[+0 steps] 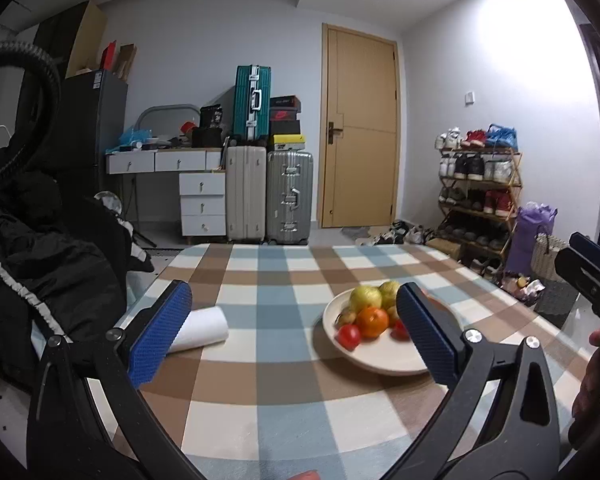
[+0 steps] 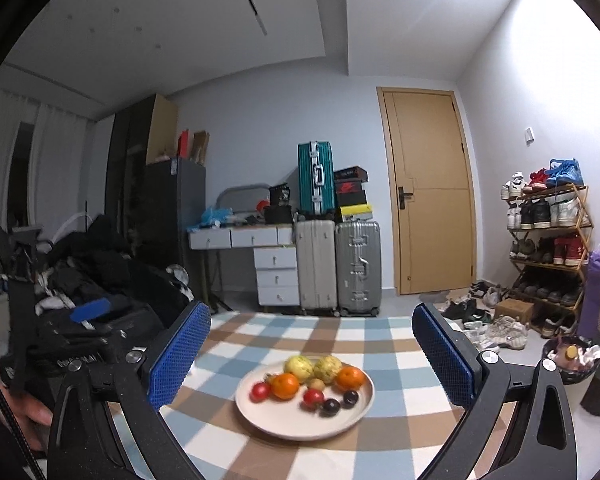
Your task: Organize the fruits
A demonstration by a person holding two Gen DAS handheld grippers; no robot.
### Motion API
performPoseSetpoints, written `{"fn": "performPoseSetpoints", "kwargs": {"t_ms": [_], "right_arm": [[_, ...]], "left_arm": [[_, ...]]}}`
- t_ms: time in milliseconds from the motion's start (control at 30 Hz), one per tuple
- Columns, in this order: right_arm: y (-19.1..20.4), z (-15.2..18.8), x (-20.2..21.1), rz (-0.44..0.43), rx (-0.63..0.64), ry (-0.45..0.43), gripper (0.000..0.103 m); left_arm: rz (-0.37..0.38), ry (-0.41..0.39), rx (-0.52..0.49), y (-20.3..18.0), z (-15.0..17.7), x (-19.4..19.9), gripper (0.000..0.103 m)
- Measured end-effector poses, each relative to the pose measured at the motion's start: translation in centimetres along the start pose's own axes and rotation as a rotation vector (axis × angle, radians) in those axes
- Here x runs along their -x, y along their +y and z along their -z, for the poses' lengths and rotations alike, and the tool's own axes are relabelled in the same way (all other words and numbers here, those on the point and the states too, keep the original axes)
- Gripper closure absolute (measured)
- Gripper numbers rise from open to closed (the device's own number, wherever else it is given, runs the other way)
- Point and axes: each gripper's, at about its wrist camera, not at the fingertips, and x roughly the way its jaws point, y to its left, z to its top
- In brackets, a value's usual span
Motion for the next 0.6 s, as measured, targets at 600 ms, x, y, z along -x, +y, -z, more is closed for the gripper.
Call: {"fn": "performPoseSetpoints", "kwargs": {"t_ms": [600], "right_arm": [[-1.4, 5.2, -4.8, 0.030, 0.002, 0.175, 0.000]], "left_arm": [[0.026, 0.095, -0.020, -0.6, 2.9, -4.5, 0.001]]}}
